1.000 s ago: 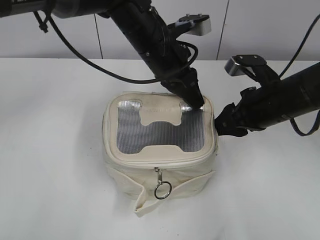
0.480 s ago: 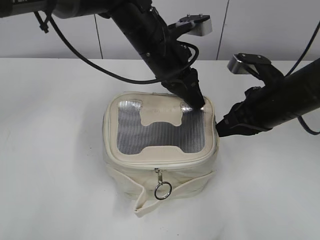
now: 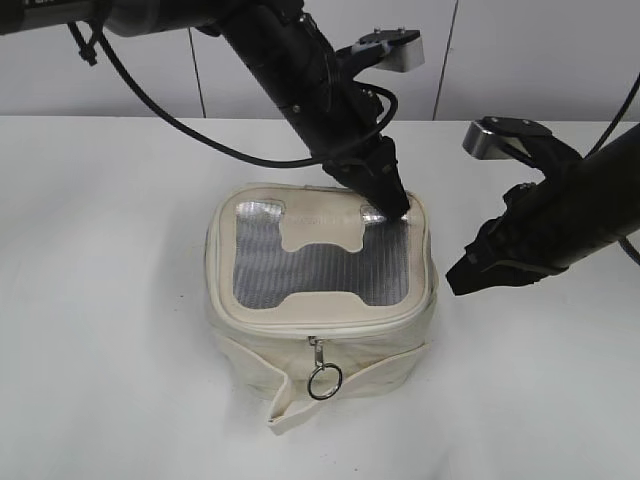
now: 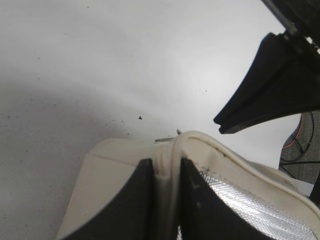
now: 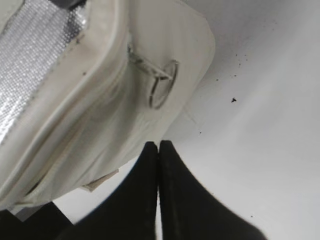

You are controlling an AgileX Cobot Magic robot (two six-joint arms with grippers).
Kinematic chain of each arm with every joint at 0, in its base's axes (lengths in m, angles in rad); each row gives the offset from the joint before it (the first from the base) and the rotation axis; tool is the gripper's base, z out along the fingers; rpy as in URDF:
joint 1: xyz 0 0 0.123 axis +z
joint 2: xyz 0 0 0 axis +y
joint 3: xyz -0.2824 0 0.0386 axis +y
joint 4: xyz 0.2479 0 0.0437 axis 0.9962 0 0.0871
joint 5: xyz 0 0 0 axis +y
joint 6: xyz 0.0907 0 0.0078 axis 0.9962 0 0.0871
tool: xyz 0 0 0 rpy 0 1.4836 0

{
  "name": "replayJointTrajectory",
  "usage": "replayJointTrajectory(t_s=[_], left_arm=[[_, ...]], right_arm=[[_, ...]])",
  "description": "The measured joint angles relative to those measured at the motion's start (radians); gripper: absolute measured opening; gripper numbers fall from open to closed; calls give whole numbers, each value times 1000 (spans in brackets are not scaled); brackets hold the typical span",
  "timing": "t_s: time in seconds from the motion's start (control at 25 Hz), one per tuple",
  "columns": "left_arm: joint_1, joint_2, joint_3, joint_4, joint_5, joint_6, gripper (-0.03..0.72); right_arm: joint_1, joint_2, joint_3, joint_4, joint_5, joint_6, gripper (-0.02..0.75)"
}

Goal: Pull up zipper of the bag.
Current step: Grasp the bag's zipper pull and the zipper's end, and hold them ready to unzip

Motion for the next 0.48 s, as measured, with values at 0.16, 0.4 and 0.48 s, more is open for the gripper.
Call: replayJointTrajectory(t_s=[0.16,0.4,0.48], left_arm=[[0,0,0,0,1,0,111],[0,0,0,-1,1,0,111],[0,0,0,-1,1,0,111]], right_arm=[[0,0,0,1,-37,23,22],[0,0,0,21,-50,-10,379],[0,0,0,44,-57,-67,461]])
